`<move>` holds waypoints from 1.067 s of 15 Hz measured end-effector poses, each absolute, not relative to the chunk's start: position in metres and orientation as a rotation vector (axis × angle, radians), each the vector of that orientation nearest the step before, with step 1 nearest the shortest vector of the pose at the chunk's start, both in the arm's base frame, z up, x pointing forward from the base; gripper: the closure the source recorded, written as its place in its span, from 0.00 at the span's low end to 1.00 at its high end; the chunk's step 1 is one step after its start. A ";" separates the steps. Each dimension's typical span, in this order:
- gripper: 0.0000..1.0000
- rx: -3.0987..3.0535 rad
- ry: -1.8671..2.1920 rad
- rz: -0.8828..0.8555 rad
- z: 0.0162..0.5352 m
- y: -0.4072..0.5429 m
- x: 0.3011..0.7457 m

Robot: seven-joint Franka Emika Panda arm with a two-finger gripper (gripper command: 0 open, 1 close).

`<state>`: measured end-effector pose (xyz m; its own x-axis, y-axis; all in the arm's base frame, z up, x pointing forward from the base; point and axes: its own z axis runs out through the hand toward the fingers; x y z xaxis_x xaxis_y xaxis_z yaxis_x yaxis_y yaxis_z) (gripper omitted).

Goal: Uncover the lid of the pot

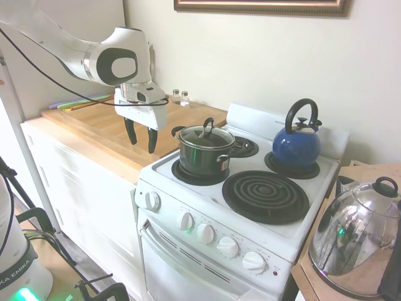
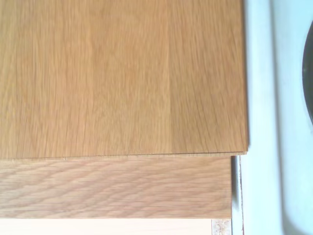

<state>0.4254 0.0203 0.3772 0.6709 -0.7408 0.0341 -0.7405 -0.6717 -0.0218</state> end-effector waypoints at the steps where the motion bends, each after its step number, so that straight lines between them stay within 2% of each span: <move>1: 0.00 -2.868 1.268 -0.062 0.377 0.020 0.425; 7: 0.00 -2.813 1.289 -0.118 0.396 -0.012 0.409; 16: 0.00 -2.629 1.350 -0.356 0.474 -0.116 0.353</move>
<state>0.3532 -0.1164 0.4741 0.5630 -0.8153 0.1353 -0.7760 -0.5778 -0.2528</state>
